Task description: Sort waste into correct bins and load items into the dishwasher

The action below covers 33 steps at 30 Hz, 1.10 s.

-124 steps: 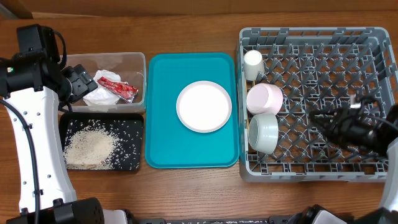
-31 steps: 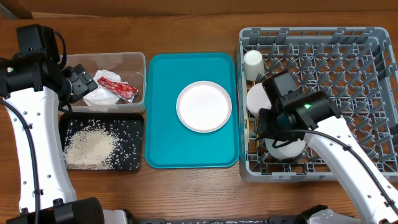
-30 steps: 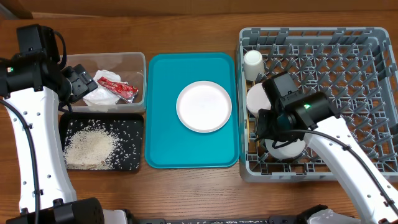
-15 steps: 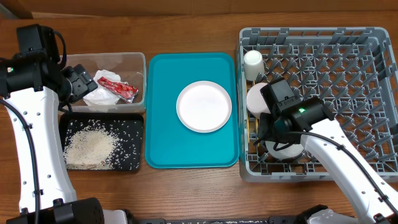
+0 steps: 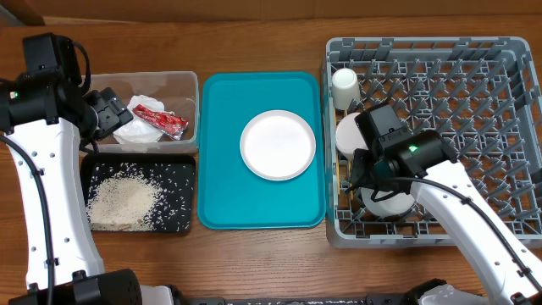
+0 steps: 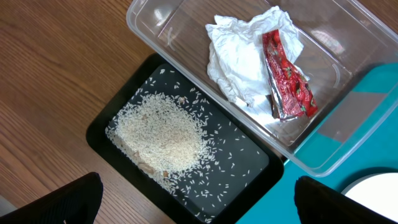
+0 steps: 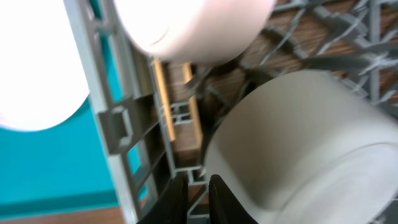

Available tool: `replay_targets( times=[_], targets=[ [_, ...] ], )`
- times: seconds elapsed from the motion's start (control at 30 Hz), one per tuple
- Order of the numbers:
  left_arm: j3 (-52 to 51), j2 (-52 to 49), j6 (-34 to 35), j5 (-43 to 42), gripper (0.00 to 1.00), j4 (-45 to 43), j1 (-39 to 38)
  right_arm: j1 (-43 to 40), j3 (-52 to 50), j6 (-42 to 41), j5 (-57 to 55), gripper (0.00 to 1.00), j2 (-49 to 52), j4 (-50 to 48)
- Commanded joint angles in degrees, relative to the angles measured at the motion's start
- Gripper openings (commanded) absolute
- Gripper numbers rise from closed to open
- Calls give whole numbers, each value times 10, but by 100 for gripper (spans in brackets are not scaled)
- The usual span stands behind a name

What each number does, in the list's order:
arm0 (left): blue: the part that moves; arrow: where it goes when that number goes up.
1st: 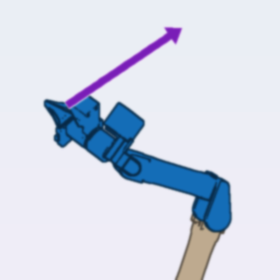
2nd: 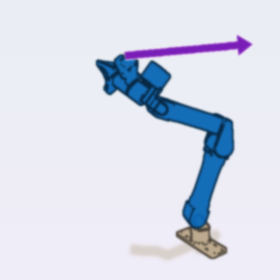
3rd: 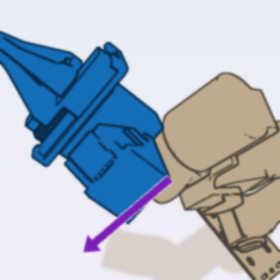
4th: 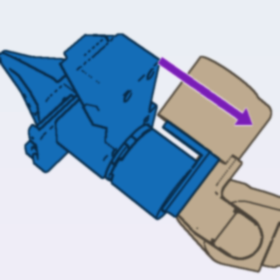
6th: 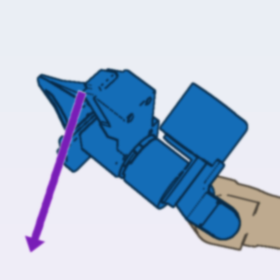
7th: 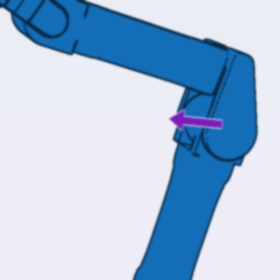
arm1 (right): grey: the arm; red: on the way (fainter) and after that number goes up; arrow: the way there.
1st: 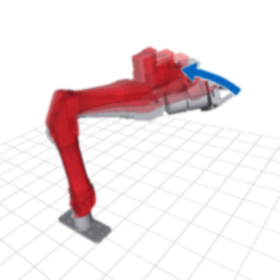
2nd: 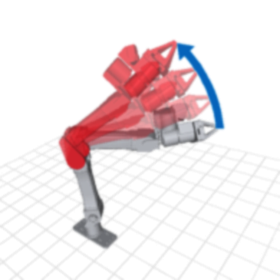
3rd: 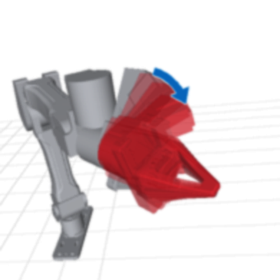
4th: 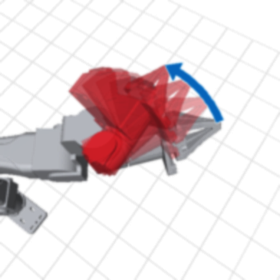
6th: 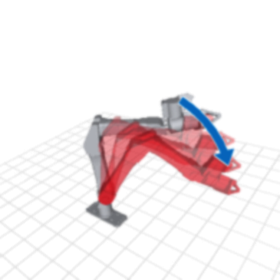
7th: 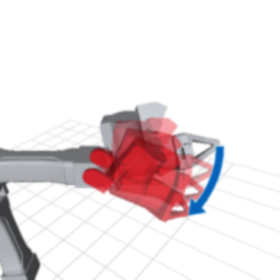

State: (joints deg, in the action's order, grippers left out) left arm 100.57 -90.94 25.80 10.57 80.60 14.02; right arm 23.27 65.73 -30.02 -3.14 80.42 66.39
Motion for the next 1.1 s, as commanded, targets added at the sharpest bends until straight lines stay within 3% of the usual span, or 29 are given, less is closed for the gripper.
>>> replay_targets(
  times=[0.0, 0.27, 0.5, 0.77, 0.93, 1.07],
  targets=[
    [8, -2, 1, 3, 100, 0, 2, -1, 13, 16, 42, 15, 0, 1],
    [8, -2, 2, 3, 100, 0, 2, -2, -54, 15, 4, 15, 0, -38],
    [8, -2, 2, 3, 100, 0, 2, -35, -39, -11, -93, 15, -1, 10],
    [8, -2, 1, 3, 100, 0, 2, -46, 9, 36, 14, 18, -1, 0],
    [8, -2, 2, 3, 100, 0, 2, -41, 39, 100, 161, 23, -2, -21],
    [8, -2, 1, 3, 100, 0, 2, -29, 36, 99, 142, 24, -2, -5]
  ],
)
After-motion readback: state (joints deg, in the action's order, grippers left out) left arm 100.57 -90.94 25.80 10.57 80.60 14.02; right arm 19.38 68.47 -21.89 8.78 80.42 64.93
